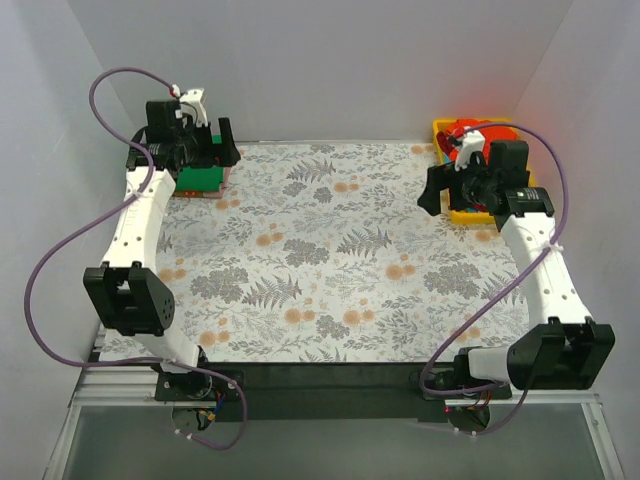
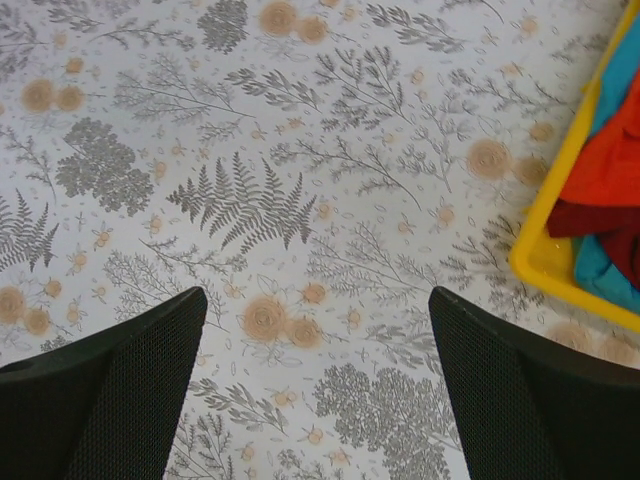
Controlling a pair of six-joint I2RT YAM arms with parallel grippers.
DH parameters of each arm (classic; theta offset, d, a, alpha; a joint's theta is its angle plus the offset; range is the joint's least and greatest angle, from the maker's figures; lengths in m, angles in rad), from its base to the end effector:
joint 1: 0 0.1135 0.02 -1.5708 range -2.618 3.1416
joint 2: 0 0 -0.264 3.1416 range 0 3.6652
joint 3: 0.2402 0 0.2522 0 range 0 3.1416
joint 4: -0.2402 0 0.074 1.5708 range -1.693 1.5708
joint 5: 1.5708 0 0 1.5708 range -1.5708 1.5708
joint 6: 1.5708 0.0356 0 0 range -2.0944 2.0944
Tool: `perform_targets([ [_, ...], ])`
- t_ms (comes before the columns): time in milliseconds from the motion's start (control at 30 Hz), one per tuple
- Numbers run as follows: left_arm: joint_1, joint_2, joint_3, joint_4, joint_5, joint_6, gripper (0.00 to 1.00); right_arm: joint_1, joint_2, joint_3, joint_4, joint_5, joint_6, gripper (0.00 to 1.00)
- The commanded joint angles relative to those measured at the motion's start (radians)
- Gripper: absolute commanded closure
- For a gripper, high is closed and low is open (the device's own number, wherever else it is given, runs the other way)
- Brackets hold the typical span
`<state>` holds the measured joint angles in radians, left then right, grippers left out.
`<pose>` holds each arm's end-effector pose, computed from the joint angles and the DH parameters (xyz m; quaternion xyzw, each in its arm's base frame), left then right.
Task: Fold and stack the t-shirts
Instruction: Reset both grippers
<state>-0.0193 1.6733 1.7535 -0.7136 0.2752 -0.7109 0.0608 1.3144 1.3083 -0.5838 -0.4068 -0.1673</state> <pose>0.3734 -0.0169 0.3915 -0.2412 0.8524 -0.2741 0.3743 0.2856 0.0315 0.3680 -0.1928 0.8475 0.1534 0.4701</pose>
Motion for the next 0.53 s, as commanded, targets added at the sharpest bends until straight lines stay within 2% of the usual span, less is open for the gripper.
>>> perform_targets([
  [0,-0.004,-0.157,-0.155,-0.027,-0.007,-0.058,0.04,-0.039,-0.105,-0.064,-0.073,0.054,0.006,0.02],
  [300,-0.004,-0.440,-0.624,0.015,-0.018,-0.030,0.03,-0.044,-0.276,-0.300,-0.102,0.069,-0.020,0.02],
  [500,-0.004,-0.544,-0.703,0.014,-0.025,-0.039,0.03,-0.050,-0.290,-0.334,-0.113,0.042,-0.020,0.02],
])
